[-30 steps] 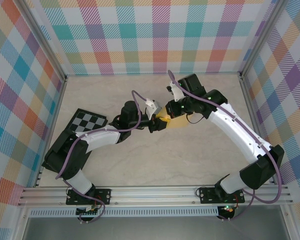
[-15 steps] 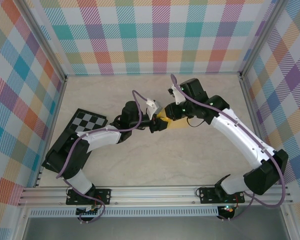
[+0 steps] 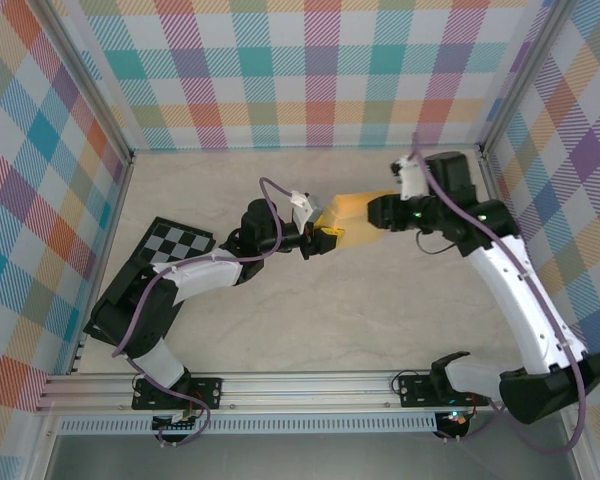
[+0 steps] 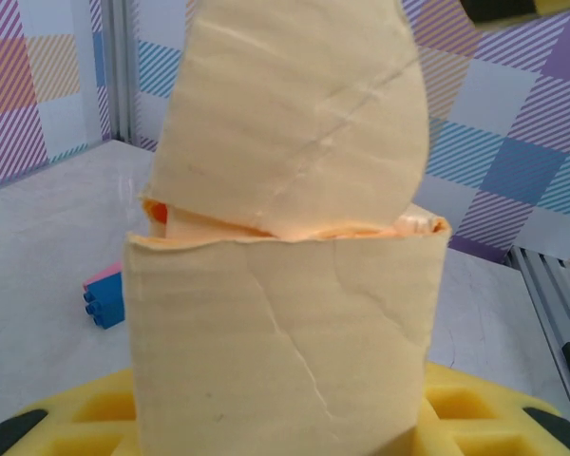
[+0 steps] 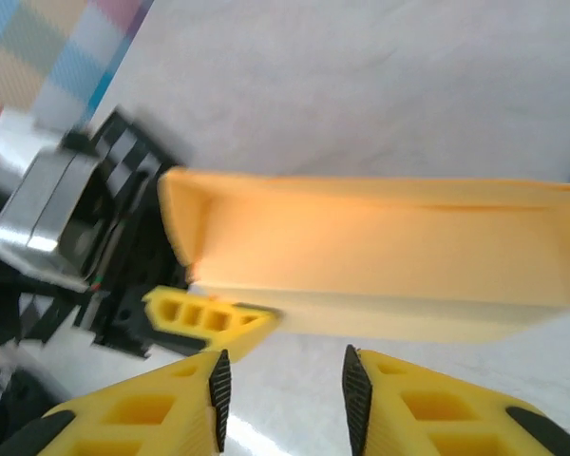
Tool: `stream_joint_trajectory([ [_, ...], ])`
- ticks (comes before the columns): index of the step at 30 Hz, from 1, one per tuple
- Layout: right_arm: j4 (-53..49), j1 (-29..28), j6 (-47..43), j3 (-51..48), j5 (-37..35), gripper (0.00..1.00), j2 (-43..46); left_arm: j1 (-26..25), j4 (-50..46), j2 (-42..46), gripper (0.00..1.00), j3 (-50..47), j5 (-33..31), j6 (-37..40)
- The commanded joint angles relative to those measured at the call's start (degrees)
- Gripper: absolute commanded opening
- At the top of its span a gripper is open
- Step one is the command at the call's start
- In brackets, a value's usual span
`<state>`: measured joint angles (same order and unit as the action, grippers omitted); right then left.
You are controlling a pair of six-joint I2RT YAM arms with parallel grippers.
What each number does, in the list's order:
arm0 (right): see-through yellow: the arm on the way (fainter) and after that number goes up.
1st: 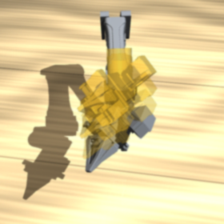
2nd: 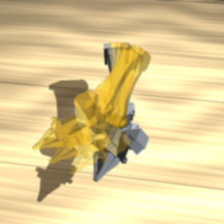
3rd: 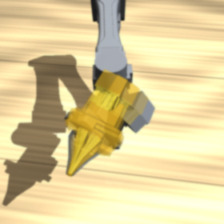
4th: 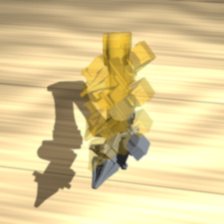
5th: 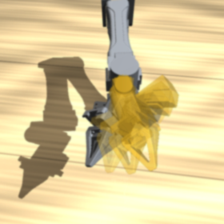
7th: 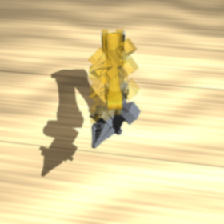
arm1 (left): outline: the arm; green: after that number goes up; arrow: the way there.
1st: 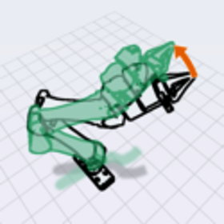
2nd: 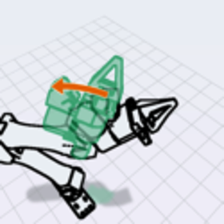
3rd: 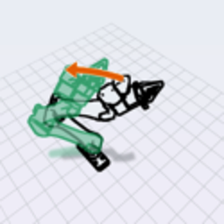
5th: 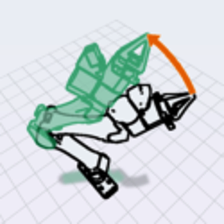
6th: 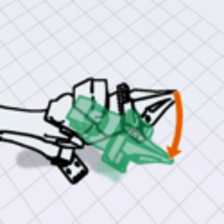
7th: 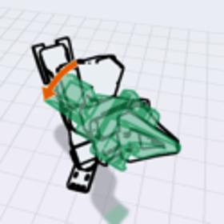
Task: Fold the paper box
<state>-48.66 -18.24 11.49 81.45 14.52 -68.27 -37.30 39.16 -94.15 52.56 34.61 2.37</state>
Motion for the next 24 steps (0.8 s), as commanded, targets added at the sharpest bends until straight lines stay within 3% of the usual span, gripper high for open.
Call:
stream_joint_trajectory([
  [1, -0.6, 7.0, -1.6, 0.3, 1.3, 0.43, 1.3, 0.3, 1.3, 0.3, 0.41, 1.8, 1.8, 0.6],
  [5, -0.9, 12.4, -4.9, 0.6, 3.9, 0.46, -1.2, 0.3, 1.1, 0.7, 0.41, 2.1, 2.7, 0.3],
  [10, -0.7, 12.6, -9.2, 1.0, 6.6, 0.46, -4.8, 0.3, 0.6, 1.6, 0.41, 2.4, 3.3, 0.0],
  [14, -0.5, 12.9, -11.1, 0.7, 4.5, 0.45, -5.5, 0.3, 0.4, 2.4, 0.41, 2.2, 3.8, -0.2],
  [24, -0.8, 13.1, -12.2, -0.9, 8.3, 0.44, -6.0, 0.3, 1.3, 3.1, 0.41, 1.9, 4.1, -0.8],
])
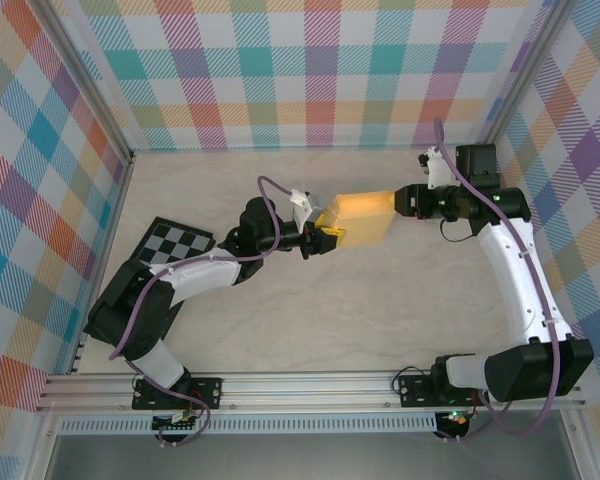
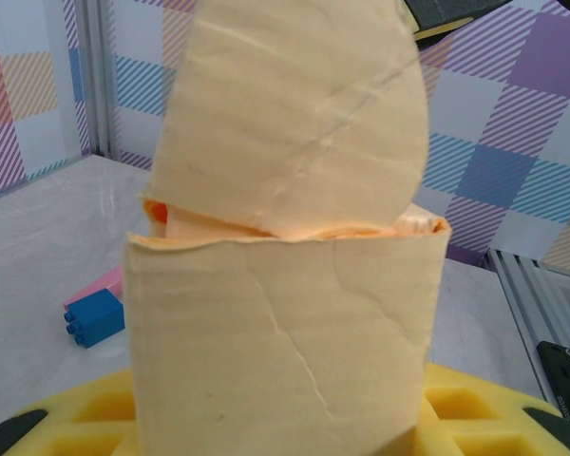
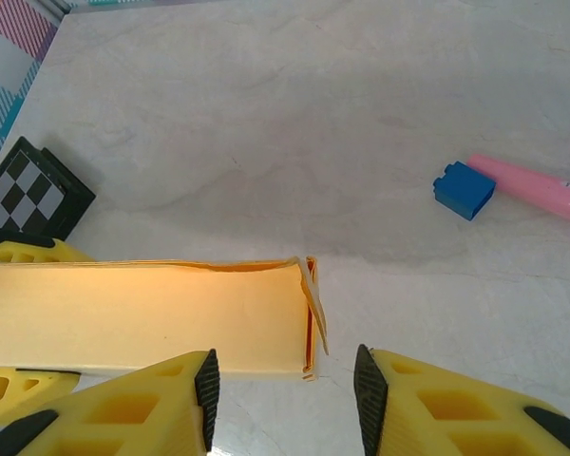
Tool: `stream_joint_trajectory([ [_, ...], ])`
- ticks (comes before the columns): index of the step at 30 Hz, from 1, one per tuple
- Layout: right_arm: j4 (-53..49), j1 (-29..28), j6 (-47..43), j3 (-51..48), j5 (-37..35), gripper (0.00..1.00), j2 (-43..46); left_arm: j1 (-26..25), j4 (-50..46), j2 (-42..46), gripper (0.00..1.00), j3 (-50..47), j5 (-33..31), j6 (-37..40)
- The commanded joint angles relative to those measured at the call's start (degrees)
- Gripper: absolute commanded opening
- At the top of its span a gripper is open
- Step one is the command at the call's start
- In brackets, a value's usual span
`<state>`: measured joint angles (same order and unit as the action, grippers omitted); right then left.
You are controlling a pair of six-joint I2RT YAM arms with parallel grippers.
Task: Fold the paper box
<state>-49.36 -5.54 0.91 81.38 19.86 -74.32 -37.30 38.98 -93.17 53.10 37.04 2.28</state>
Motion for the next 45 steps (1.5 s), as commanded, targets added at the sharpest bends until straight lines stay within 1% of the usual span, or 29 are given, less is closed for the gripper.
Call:
stream_joint_trajectory([
  [1, 0.0, 0.4, -1.6, -1.0, 3.2, 0.44, 0.1, 0.3, 1.5, 2.2, 0.41, 1.3, 1.9, -0.7],
  [5, 0.1, 0.4, -2.4, -0.9, 2.1, 0.44, -0.5, 0.3, 1.7, 2.4, 0.41, 1.5, 2.6, -0.9],
  [7, 0.3, 0.4, -2.8, -0.8, 0.0, 0.46, -0.4, 0.3, 1.7, 2.5, 0.41, 1.4, 2.9, -0.8],
  [10, 0.7, 0.4, -3.5, -0.8, -0.6, 0.49, -0.3, 0.3, 1.5, 2.6, 0.41, 1.3, 3.0, -0.9],
  [12, 0.7, 0.4, -3.9, -0.7, 0.9, 0.50, -0.7, 0.3, 1.6, 2.6, 0.41, 1.3, 3.2, -1.1],
  [17, 1.5, 0.5, -3.1, -1.5, 7.4, 0.51, -2.2, 0.3, 2.2, 2.5, 0.40, 1.6, 3.2, -1.7],
  [22, 4.1, 0.5, -1.4, -3.2, 10.1, 0.50, -1.9, 0.3, 2.2, 2.3, 0.40, 1.9, 3.3, -2.0],
  [31, 4.2, 0.5, -1.0, -3.9, 10.9, 0.41, -1.7, 0.3, 2.0, 2.4, 0.40, 1.8, 3.2, -2.0],
  [36, 2.8, 0.5, -2.1, -3.7, 8.0, 0.40, -1.6, 0.3, 2.0, 2.4, 0.40, 1.7, 3.1, -2.0],
  [39, 2.4, 0.5, -2.9, -4.0, 6.6, 0.33, -1.3, 0.3, 2.0, 2.5, 0.40, 1.7, 2.9, -2.0],
  [44, 2.2, 0.5, -4.5, -5.1, 6.0, 0.24, -0.9, 0.3, 2.0, 2.6, 0.40, 1.7, 2.5, -2.1],
  [45, 2.2, 0.5, -4.7, -5.3, 6.0, 0.24, -0.8, 0.3, 2.0, 2.6, 0.40, 1.8, 2.5, -2.1],
])
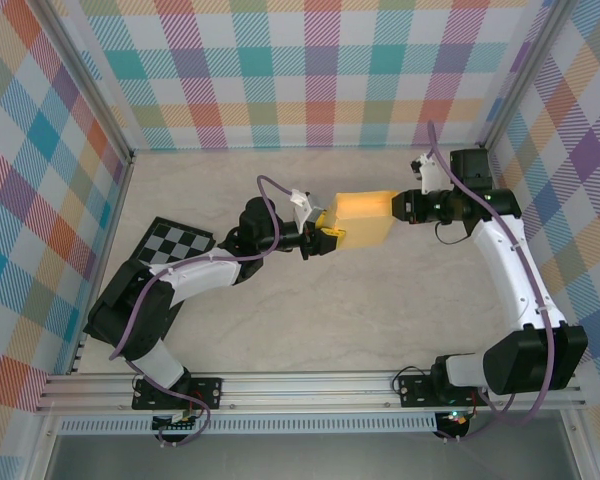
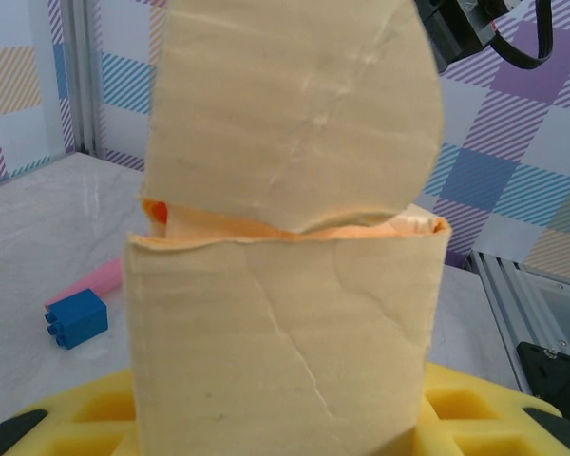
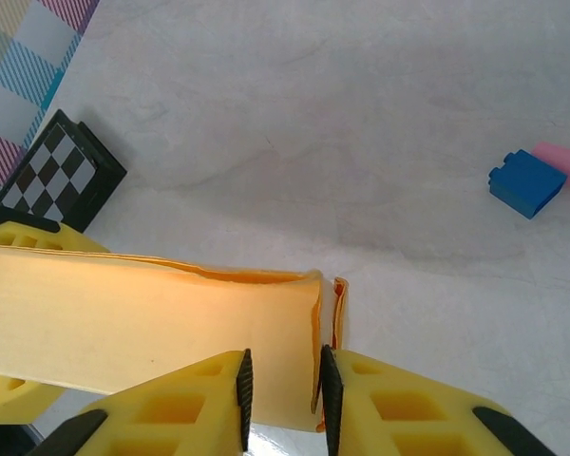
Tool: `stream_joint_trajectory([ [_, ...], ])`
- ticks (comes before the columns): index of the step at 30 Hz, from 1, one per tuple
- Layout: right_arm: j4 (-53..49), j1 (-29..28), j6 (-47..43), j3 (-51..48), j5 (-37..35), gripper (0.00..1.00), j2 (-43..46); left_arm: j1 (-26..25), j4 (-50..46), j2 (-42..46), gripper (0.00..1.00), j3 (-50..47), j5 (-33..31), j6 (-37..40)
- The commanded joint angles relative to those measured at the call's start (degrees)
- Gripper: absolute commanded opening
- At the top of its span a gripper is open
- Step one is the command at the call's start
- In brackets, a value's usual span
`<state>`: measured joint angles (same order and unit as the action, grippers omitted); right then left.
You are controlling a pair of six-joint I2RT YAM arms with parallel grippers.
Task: Fold the paper box
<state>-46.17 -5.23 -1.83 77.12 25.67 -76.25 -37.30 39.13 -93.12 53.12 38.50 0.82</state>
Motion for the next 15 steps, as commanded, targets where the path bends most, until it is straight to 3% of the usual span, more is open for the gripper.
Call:
stream_joint_trajectory([
  [1, -1.0, 0.2, -2.1, -1.1, 0.1, 0.22, 1.1, 0.3, 1.9, 2.6, 0.40, 1.8, 1.1, -0.7],
  [8, -0.5, 0.2, -4.3, -3.2, -0.6, 0.08, 1.7, 0.3, 2.5, 2.7, 0.40, 2.0, 0.4, -1.6],
  [11, -0.6, 0.2, -5.8, -3.9, 0.0, 0.07, 2.1, 0.3, 2.6, 2.6, 0.40, 2.4, -0.2, -1.8],
  [13, -0.6, 0.2, -6.2, -4.5, 0.5, 0.12, 2.5, 0.3, 2.7, 2.5, 0.40, 2.4, -0.2, -1.9],
  [15, -0.3, 0.2, -6.1, -5.3, -0.1, 0.25, 3.6, 0.3, 2.2, 2.4, 0.40, 2.5, 0.4, -0.9],
])
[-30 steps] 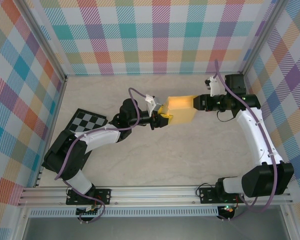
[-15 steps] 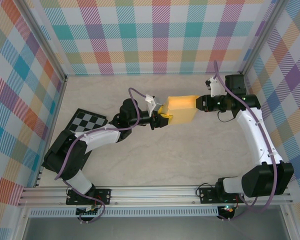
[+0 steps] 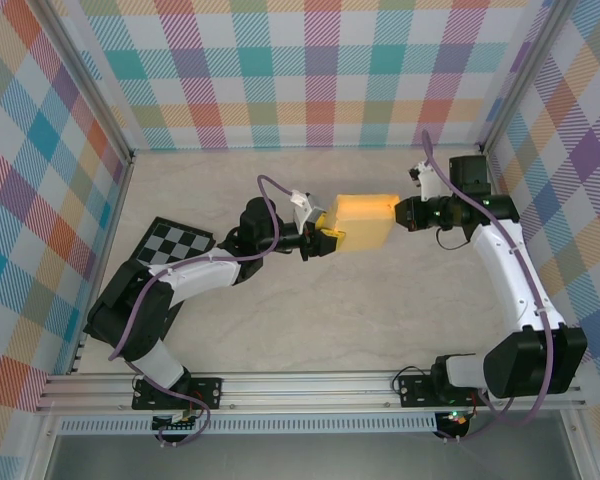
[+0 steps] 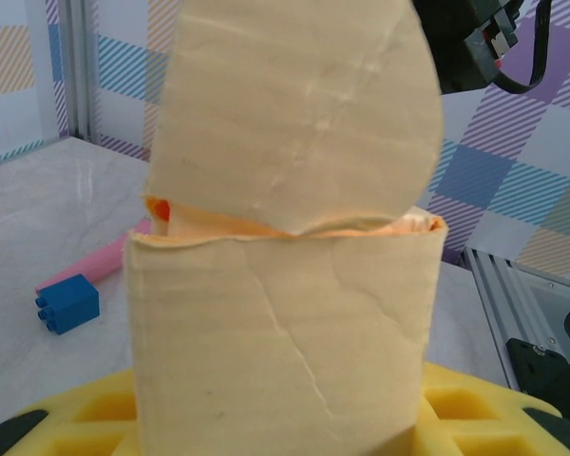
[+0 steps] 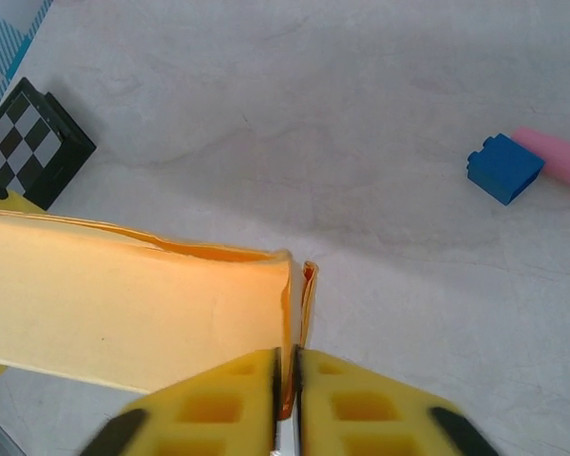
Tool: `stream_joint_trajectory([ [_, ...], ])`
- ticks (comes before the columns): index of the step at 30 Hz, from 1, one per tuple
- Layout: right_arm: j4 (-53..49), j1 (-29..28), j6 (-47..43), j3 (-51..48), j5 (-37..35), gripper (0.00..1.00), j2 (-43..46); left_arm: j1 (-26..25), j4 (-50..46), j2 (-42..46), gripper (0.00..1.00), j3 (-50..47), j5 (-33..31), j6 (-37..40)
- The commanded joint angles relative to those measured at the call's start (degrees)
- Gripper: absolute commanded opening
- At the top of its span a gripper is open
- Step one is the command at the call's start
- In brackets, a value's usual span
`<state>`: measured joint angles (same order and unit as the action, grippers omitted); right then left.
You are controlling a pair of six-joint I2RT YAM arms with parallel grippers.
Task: Fold the paper box
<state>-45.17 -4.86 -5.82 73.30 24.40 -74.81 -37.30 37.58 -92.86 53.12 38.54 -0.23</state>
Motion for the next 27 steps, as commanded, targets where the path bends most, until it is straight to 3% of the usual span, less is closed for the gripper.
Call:
stream_joint_trajectory([
  [1, -0.9, -0.2, -2.1, -1.9, 0.5, 0.28, 3.1, 0.3, 2.8, 2.2, 0.40, 2.6, 0.9, 1.3],
  [4, 0.6, 0.7, -3.2, -2.9, -0.6, 0.40, 6.5, 0.3, -0.8, 2.7, 0.40, 2.4, 1.3, 6.0],
  [6, 0.5, 1.2, -9.0, -3.2, 0.0, 0.49, 8.4, 0.6, -4.8, 3.3, 0.40, 2.8, 2.4, 9.8],
  [10, -3.3, 1.1, -34.5, -5.4, 5.1, 0.62, 12.2, 1.6, -11.3, 5.0, 0.40, 3.6, 4.6, 16.4],
  [15, -4.6, 1.2, -63.8, -10.0, 5.7, 0.80, 17.4, 2.7, -16.2, 7.3, 0.40, 4.4, 9.6, 23.1],
  [19, -3.9, 1.1, -71.9, -9.7, 4.8, 0.80, 18.2, 2.7, -23.0, 8.1, 0.40, 6.1, 14.7, 29.0],
  [24, -3.7, 1.3, -81.0, -10.4, -4.9, 0.79, 18.5, 2.7, -27.3, 9.3, 0.40, 6.3, 15.8, 32.7],
  [27, 2.6, 1.3, -84.6, -13.5, -7.6, 0.79, 20.5, 2.7, -30.0, 9.3, 0.40, 6.9, 16.8, 34.7],
])
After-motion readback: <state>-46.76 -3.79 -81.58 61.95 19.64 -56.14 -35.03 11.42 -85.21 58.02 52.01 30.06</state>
